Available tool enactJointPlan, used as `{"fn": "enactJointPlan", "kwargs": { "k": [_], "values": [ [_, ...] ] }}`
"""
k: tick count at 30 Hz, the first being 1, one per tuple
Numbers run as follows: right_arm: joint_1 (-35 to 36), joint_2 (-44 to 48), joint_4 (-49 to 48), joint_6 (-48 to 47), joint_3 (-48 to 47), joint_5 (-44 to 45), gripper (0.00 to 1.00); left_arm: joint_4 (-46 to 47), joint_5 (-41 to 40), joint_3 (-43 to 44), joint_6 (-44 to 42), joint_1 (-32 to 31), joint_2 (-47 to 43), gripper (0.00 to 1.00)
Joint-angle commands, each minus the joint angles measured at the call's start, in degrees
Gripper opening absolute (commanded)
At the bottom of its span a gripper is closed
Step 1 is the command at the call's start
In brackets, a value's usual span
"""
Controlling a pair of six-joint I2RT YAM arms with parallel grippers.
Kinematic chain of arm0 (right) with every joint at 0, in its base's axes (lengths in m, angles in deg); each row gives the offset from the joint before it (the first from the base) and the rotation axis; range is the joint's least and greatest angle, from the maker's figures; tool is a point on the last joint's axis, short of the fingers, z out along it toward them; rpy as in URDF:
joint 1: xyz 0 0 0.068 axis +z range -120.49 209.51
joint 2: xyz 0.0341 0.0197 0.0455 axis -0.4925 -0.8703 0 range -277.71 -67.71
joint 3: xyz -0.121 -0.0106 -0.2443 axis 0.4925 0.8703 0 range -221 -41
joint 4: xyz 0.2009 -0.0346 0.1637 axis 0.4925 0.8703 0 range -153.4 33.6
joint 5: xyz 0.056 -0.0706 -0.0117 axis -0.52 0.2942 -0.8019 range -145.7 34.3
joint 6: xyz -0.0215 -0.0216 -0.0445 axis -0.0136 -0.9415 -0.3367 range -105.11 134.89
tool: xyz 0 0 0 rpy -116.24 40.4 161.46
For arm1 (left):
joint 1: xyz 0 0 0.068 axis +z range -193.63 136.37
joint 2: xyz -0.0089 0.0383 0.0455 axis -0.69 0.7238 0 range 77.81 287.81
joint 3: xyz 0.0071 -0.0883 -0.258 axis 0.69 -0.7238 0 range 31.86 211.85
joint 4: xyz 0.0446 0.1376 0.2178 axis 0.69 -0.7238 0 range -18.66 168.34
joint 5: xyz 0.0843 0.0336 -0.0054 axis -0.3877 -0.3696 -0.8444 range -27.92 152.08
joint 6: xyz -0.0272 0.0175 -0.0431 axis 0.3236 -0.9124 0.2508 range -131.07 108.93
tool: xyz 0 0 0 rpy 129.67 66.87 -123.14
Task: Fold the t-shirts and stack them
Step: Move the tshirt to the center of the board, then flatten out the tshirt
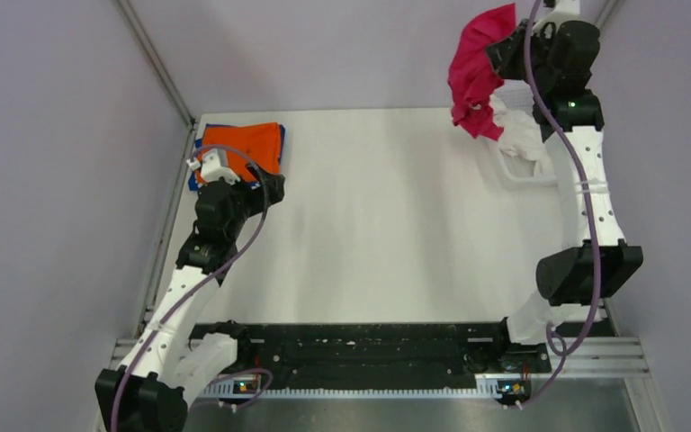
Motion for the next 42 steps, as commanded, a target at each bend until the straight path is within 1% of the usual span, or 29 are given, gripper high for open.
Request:
{"fn": "enactJointPlan", "kwargs": {
  "k": [1, 3, 6, 8, 11, 13, 15, 17, 18, 19, 21, 22, 23, 26, 28, 31, 34, 37, 39, 41, 42],
  "values": [
    [9.3, 5.1, -7.4, 1.1, -3.9, -11.8, 0.00, 0.8, -0.4, -0.6, 1.3, -0.1, -2.5, 0.99],
    [14.9, 4.5, -6.6, 0.3, -5.4, -13.8, 0.00, 0.0, -0.3, -0.6, 1.5, -0.1, -3.3, 0.99],
    [20.5, 4.1, -7.1, 0.2, -6.1, -14.6, 0.00, -2.4, -1.1, -0.3, 1.8, -0.1, -4.6, 0.99],
    [22.4, 4.1, -8.3, 1.5, -5.6, -14.5, 0.00, -4.2, -1.1, 0.1, 2.0, -0.1, -5.9, 0.99],
    [23.0, 5.1, -10.3, 5.0, -2.6, -14.2, 0.00, -4.7, -1.0, -0.6, 2.4, -0.1, -8.1, 0.99],
    [23.0, 6.9, -8.5, 6.1, 2.8, -8.8, 0.02, -5.7, -1.1, -0.6, 2.9, -0.1, -9.0, 0.99],
    [22.9, 10.0, -6.2, 6.9, 11.5, -0.9, 0.06, -7.4, -1.3, -0.2, 3.5, -0.1, -9.1, 0.99],
    [22.8, 13.8, -5.7, 7.0, 23.8, 7.6, 0.18, -9.2, -1.7, 0.3, 4.3, -0.1, -8.7, 0.99],
    [22.6, 15.2, -5.3, 7.4, 29.0, 12.9, 0.31, -10.0, -1.7, 0.4, 4.4, -0.1, -8.3, 0.99],
    [22.3, 16.3, -4.2, 7.8, 33.8, 17.7, 0.51, -10.8, -1.6, 0.6, 4.6, -0.1, -7.7, 0.99],
    [21.4, 17.4, -1.1, 9.5, 40.5, 27.9, 0.83, -12.8, -1.5, 0.9, 4.9, -0.1, -6.4, 0.99],
    [21.2, 18.1, 0.3, 10.6, 43.1, 32.4, 0.92, -13.8, -1.3, 1.0, 5.0, -0.1, -5.6, 0.99],
    [21.1, 19.3, 1.3, 11.5, 45.2, 36.0, 0.98, -14.7, -1.1, 1.0, 5.4, -0.1, -4.9, 0.99],
    [21.1, 24.3, 0.9, 15.3, 51.7, 41.1, 0.99, -16.2, -0.4, 0.4, 6.0, -0.1, -3.4, 0.99],
    [21.1, 28.2, -1.9, 16.0, 55.6, 40.3, 0.99, -16.7, 0.2, -0.5, 6.6, -0.1, -2.9, 0.99],
    [21.0, 32.9, -5.8, 15.2, 60.8, 34.2, 0.99, -16.8, 1.3, -2.5, 7.3, -0.2, -2.0, 0.99],
    [21.1, 35.0, -8.1, 15.2, 64.1, 27.8, 0.99, -17.1, 2.8, -4.2, 8.2, -0.3, -0.2, 0.99],
    [21.2, 35.4, -13.1, 13.3, 66.8, 17.3, 0.99, -18.0, 6.5, -4.7, 8.3, -0.5, 2.5, 0.99],
    [23.2, 33.8, -14.3, 11.3, 66.7, 11.5, 0.99, -19.3, 6.8, -5.2, 8.7, -1.1, 4.5, 0.99],
    [27.0, 30.6, -13.0, 8.9, 65.0, 12.5, 0.99, -20.5, 6.0, -6.3, 9.2, -1.9, 5.8, 0.98],
    [29.1, 28.6, -12.0, 7.9, 63.6, 14.3, 0.98, -21.0, 5.3, -7.1, 9.8, -2.3, 6.2, 0.98]
  ]
}}
